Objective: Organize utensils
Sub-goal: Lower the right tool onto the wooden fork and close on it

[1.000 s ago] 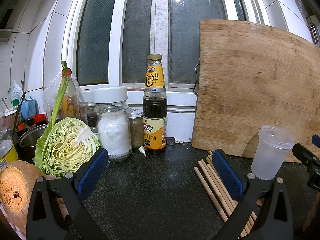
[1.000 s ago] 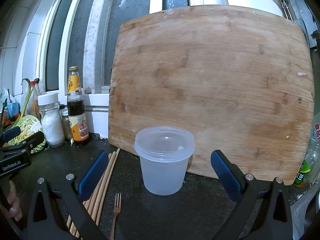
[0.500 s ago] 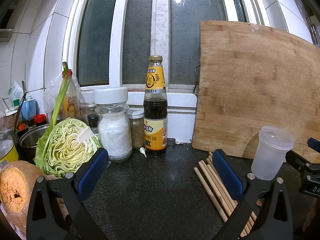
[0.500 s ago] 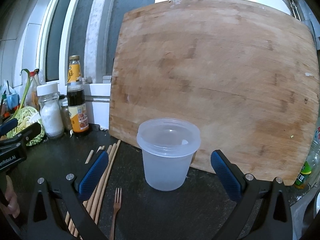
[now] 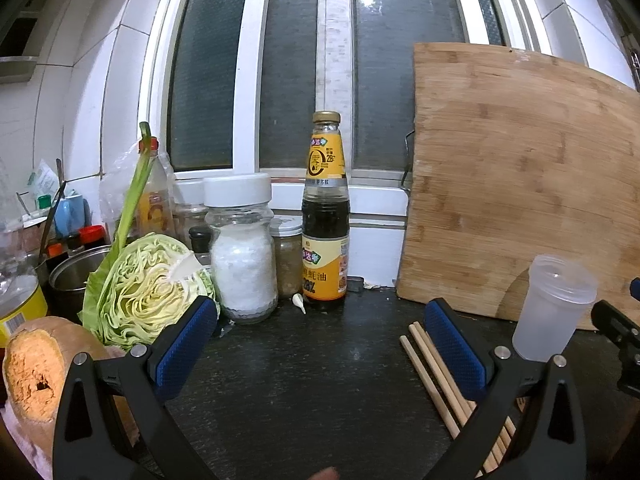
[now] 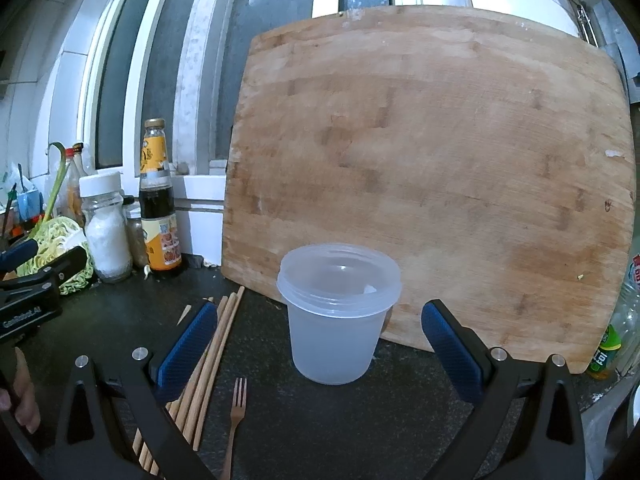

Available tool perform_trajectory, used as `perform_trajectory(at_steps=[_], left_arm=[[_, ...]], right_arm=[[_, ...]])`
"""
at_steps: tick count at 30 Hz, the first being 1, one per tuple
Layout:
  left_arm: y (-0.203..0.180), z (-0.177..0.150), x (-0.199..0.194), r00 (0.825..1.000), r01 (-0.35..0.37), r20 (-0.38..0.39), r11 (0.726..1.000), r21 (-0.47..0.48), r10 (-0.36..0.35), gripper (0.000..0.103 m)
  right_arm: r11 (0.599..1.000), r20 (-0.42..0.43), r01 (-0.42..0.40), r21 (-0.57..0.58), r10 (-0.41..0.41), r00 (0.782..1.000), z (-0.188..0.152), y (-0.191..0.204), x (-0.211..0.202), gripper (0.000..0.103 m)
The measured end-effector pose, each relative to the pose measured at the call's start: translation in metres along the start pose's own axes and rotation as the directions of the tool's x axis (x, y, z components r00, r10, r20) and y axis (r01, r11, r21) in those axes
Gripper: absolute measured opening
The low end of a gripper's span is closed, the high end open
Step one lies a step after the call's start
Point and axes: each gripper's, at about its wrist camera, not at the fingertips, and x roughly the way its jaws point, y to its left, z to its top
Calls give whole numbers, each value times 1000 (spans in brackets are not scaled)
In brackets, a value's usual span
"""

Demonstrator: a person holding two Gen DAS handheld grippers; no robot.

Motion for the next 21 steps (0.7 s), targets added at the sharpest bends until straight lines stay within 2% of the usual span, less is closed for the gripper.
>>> perform_trajectory(at_steps=[5,9,12,14,17,20,21], left_arm=[[-2,0,2,999,12,-36,1000,4,-12,103],[-9,9,-10,999,43,-9,998,44,-43,103],[-16,20,-28,998,30,48,996,84,-34,103],[-18,26,-36,998,18,51,997,79,-22,103],[-22,32,-35,998,55,0,996,71,-55,103],[-28,33,-20,993,87,-92,992,93,-79,99],[-30,33,-14,988,98,-125,991,94,-86,92]], right_arm=[[1000,76,9,24,-10,997,3,-3,-15,103],[994,9,-99,-40,99,995,22,0,-15,103],[989,-11,-149,-9,149,989,28,-4,-16,103],[986,-15,-163,25,163,987,28,-8,-18,103],[982,-60,-181,46,184,981,25,-12,-14,103],[964,-159,-256,71,265,951,23,-13,4,103],[957,-190,-275,92,288,939,21,-14,9,99]])
